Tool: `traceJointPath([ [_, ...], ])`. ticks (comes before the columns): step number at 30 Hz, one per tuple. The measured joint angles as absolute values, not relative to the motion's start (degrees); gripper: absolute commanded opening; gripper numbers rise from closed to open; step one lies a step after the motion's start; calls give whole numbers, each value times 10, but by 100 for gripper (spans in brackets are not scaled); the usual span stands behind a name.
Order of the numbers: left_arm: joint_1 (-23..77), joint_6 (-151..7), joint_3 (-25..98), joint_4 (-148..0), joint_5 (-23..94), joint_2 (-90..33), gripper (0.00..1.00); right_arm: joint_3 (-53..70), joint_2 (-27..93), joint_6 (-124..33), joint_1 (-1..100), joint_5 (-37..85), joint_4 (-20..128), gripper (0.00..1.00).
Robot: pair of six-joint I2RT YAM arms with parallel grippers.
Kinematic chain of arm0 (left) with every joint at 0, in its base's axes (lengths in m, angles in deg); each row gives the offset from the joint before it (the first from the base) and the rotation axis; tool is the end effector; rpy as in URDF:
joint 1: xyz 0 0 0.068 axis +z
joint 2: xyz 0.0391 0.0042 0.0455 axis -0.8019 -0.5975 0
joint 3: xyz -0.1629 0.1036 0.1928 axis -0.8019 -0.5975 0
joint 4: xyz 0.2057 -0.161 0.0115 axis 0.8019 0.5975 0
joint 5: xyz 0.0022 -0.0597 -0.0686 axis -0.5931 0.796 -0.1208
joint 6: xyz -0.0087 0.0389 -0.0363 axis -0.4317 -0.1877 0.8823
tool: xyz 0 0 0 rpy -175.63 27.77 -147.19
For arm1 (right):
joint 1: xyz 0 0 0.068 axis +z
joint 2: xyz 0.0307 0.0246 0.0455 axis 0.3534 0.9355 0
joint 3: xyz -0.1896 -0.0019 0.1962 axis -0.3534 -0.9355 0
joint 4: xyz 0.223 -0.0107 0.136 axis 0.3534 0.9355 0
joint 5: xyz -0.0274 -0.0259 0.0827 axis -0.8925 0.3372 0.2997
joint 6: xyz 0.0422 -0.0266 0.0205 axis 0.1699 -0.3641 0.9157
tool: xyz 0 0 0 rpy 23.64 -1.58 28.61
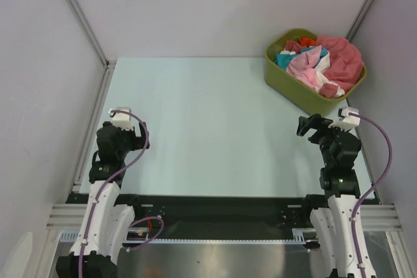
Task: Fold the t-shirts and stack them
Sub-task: Grab the tshirt from the pile
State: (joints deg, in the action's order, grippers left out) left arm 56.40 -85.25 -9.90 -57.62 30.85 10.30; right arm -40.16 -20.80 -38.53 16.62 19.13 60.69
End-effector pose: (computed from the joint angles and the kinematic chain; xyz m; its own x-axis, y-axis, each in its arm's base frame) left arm 0.1591 0.0063 0.2379 -0.4223 0.0103 -0.9064 0.0166 0.9999 0.0036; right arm 0.1390 -0.0081 0.2778 -0.1211 0.2445 -0.9621 0.0520 0.9694 0.2398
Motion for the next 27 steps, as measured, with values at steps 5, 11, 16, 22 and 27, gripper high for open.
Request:
traceJointPath([
  [5, 563, -914, -57, -554, 403, 105, 100, -277, -133, -386, 166, 191, 636, 100],
  [11, 562, -989, -2, -535, 446, 50, 100, 14, 85, -419, 143, 196, 683, 100],
  [16, 562, -1032, 277, -401, 479, -202, 100, 189, 276, -418, 82, 212, 697, 98],
  [22, 562, -1035, 572, -272, 518, -474, 100, 283, 473, -416, 62, 206, 753, 80],
  [27, 561, -1004, 573, -259, 524, -513, 100, 431, 643, -410, 72, 224, 833, 70],
])
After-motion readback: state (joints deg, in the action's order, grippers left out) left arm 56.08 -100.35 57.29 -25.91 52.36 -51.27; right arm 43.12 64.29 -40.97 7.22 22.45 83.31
